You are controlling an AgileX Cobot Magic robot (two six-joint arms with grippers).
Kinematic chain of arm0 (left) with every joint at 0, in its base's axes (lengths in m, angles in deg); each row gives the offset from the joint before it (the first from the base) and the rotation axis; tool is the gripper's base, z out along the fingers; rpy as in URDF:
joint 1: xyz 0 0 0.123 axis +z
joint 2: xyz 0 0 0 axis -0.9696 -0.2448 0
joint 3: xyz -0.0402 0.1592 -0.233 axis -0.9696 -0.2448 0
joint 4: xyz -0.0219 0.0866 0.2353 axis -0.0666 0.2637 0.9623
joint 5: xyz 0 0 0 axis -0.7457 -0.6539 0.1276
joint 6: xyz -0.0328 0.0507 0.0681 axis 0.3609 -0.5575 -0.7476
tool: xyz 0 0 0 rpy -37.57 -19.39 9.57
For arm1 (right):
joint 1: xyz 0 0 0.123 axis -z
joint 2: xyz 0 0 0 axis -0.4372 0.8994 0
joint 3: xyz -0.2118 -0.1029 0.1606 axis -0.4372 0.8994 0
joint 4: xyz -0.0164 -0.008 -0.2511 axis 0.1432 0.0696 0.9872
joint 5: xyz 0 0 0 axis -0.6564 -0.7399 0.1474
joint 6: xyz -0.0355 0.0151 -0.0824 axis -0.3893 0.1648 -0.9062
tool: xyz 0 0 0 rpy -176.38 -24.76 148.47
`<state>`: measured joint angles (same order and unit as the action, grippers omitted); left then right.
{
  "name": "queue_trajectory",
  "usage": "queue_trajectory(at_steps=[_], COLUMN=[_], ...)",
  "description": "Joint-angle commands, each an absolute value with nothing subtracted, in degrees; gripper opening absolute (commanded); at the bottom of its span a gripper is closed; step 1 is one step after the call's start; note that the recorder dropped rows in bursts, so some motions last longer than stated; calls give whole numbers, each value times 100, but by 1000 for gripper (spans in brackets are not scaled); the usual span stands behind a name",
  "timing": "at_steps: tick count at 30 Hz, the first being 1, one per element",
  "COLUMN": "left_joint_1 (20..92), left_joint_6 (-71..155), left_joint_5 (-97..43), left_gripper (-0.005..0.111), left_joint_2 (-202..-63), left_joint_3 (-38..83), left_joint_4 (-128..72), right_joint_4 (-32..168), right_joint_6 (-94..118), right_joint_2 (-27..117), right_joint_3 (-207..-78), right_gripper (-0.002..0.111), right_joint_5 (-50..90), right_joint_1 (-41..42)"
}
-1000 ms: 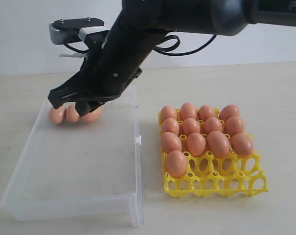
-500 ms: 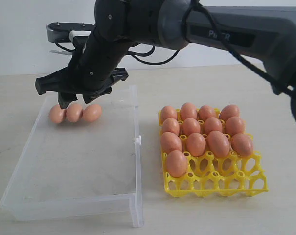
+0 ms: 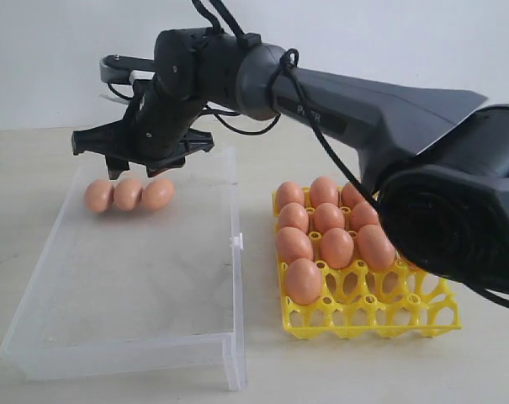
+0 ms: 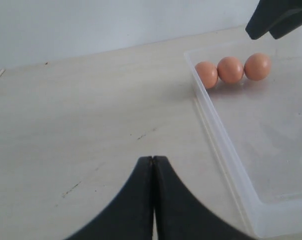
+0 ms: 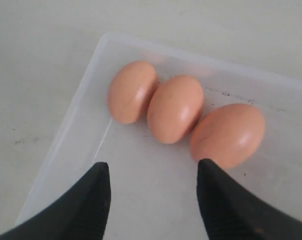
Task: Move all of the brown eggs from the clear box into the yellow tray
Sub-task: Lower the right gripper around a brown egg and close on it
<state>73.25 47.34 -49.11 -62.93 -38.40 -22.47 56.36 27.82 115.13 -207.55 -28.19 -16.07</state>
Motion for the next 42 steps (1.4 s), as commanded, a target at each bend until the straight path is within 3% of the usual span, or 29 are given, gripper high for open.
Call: queue_trajectory(at_steps=[1, 23, 42], left_joint_1=[7296, 7296, 7296], left_joint_6=[4760, 4760, 4760], left_joint_5=[-4876, -4876, -4876], left_gripper=[0, 0, 0], left_joint_2=[-6261, -6261, -6261], left_joint_3=[-3817, -3817, -3817], left_joint_4=[-2254, -2254, -2254], right_joint_4=[5705, 5400, 5481], right_joint_6=[2832, 3090, 2914], right_joint_2=[11790, 12296, 12484], right_joint_3=[-20961, -20961, -20961], right_gripper=[52, 52, 52], right_joint_5=[-2774, -1740, -1971], right_joint_1=[-1488, -1266, -1263])
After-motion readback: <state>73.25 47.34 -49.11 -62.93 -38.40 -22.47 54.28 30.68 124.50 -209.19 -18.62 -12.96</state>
